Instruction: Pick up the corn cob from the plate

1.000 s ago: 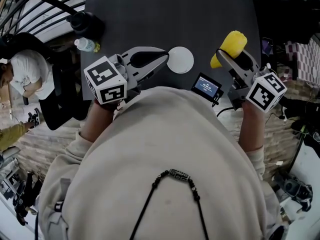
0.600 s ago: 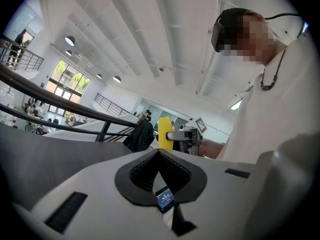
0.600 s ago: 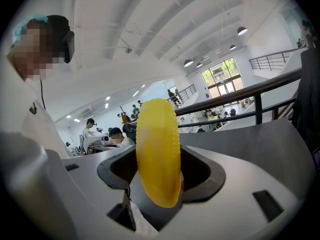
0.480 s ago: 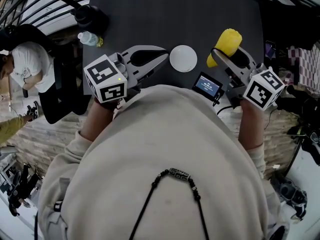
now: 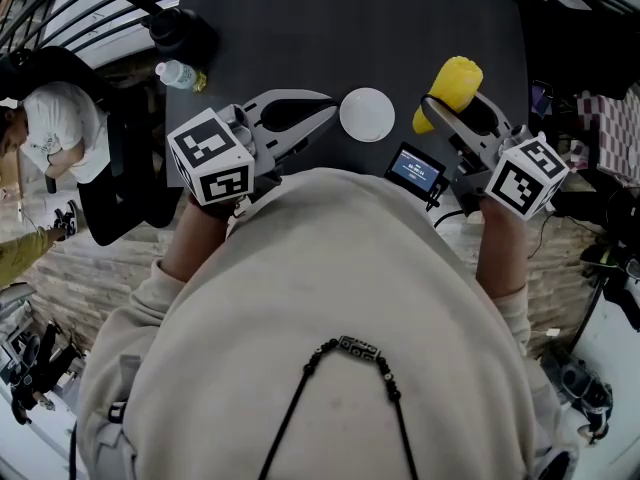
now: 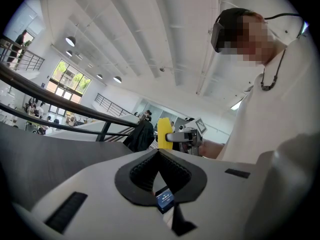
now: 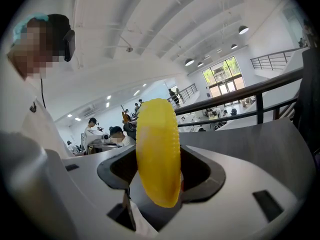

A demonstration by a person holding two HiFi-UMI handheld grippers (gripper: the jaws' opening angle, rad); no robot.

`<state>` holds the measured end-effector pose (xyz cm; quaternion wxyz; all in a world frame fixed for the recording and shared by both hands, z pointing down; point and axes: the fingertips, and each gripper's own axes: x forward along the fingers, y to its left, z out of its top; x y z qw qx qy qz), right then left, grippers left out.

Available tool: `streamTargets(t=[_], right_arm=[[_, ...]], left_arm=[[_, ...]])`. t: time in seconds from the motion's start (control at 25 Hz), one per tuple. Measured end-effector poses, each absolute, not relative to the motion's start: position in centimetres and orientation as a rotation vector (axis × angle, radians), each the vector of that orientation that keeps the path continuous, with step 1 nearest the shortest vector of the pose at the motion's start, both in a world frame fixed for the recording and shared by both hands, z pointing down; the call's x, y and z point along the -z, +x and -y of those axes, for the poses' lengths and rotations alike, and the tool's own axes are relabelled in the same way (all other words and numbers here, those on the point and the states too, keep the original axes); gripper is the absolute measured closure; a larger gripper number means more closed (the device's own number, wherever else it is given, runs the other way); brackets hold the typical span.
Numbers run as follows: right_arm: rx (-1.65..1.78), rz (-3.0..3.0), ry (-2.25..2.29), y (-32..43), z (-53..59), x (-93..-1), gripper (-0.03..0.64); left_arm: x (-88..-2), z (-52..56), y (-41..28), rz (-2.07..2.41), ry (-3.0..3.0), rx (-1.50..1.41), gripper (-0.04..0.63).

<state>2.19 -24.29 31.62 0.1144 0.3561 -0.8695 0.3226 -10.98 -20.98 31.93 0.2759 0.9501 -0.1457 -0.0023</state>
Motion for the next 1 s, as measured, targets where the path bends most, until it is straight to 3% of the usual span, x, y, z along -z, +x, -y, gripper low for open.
streamTargets(t=[1.0], right_arm=[[-0.956,2.559,1.025,2.62,23.71,-32.20,0.353]], left_arm=[[-32.19,20.18,-10.14,0.400,2.552,0.001,0.595]])
